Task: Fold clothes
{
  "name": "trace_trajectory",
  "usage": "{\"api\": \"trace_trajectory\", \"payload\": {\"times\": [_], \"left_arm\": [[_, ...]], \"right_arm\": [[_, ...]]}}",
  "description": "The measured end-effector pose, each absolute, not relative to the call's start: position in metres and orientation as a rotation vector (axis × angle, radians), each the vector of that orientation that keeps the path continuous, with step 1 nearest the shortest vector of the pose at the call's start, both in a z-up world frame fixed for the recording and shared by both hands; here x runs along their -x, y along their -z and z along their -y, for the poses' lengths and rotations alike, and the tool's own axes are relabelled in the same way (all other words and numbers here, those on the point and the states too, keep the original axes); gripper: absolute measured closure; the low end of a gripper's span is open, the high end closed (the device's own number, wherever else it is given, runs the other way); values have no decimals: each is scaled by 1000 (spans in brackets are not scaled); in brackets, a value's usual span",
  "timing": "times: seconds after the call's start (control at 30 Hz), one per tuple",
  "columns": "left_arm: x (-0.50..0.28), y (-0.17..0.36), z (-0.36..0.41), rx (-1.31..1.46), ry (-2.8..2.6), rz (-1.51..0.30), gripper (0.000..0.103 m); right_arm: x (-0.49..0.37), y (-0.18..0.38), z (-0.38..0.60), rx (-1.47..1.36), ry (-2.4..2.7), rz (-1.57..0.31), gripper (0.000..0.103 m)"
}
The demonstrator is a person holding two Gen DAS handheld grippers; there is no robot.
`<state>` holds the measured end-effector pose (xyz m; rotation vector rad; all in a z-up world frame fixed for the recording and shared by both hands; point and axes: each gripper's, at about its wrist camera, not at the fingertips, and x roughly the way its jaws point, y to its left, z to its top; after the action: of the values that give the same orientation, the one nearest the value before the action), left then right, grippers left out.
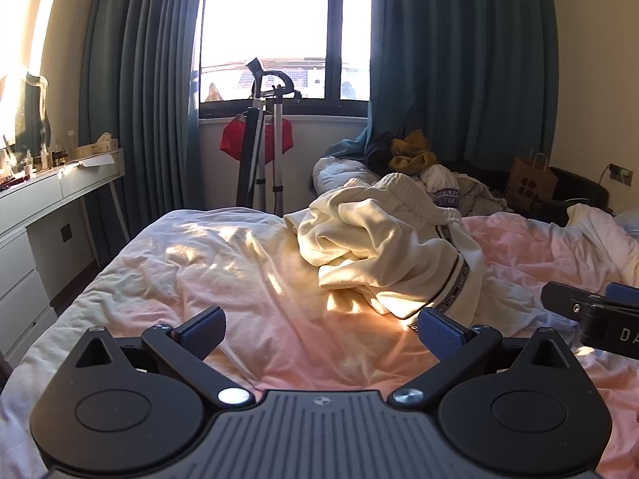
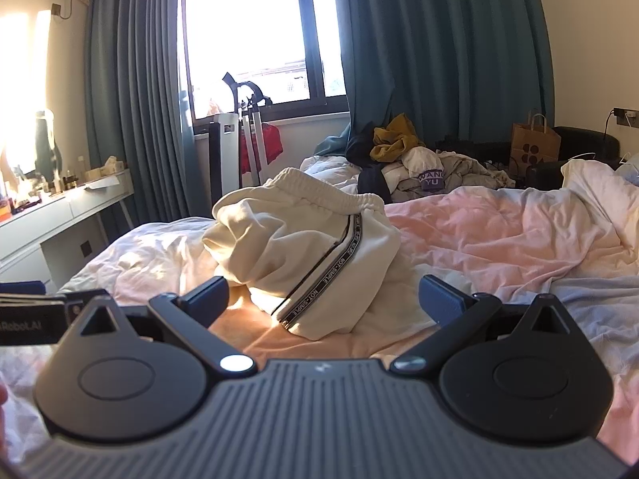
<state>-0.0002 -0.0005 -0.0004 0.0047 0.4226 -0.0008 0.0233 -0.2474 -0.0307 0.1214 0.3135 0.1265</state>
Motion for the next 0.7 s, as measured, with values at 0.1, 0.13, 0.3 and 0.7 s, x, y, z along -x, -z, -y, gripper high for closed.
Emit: {"api": "trace_trajectory", "payload": {"times": [0.1, 0.13, 0.3, 0.7], "left_arm": [[1, 2, 2, -5, 8, -423, 0], [1, 2, 3, -5, 11, -423, 0], [2, 5, 5, -5, 23, -423, 0], [0, 7, 5, 3, 42, -421, 0]], "right_arm": [[-25, 30, 247, -116, -125, -318, 0], [-25, 30, 247, -114, -125, -320, 0], [-27, 30, 246, -106, -123, -325, 0], [-24, 32, 251, -113, -112, -309, 0]]}}
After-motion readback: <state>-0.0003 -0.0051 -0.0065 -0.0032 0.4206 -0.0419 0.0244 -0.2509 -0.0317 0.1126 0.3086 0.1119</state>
